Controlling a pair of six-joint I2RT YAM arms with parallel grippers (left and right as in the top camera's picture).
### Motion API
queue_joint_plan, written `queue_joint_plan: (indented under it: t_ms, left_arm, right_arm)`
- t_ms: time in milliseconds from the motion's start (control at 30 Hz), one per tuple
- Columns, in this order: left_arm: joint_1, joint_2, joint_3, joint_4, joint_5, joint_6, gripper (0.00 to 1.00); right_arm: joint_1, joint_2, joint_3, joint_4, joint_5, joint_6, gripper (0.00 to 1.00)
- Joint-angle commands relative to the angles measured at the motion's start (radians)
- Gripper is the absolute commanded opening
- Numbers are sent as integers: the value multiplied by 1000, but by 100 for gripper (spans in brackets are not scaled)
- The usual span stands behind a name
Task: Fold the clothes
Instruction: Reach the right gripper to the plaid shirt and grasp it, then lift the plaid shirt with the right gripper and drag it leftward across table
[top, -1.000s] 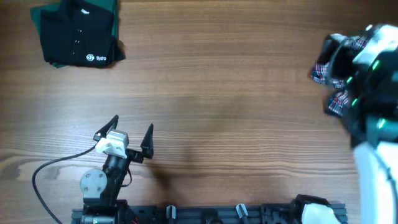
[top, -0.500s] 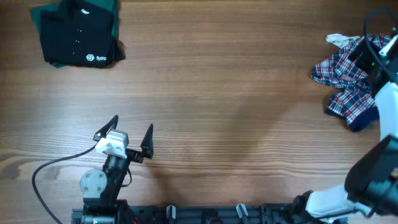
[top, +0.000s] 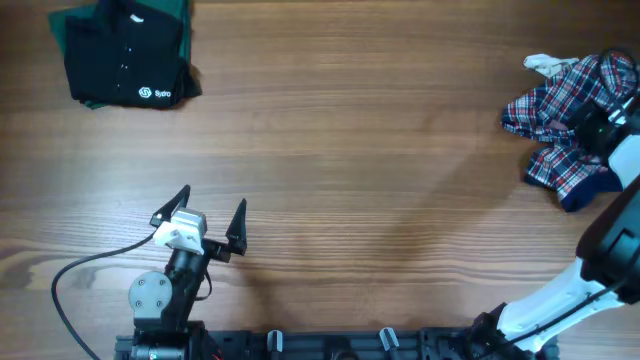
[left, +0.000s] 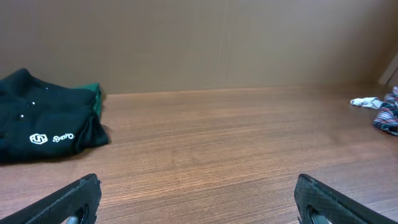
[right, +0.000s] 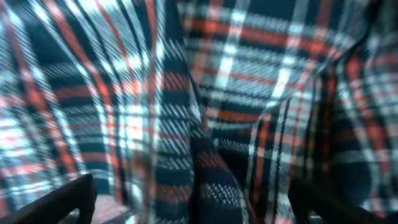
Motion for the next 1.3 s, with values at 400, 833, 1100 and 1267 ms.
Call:
queue_joint_plan:
  t_ms: [400, 833, 1100, 1267]
  left_arm:
    - [8, -7, -6, -1, -6, 12, 100]
    - [8, -7, -6, -1, -6, 12, 100]
    - [8, -7, -6, -1, -6, 12, 100]
    - [8, -7, -6, -1, -6, 12, 100]
  right_arm:
    - [0, 38, 18, 50, -59, -20, 9]
    - [2, -360, 18, 76, -434, 172, 4]
    - [62, -586, 18, 76, -631, 303, 4]
    - [184, -661, 18, 131, -762, 416, 4]
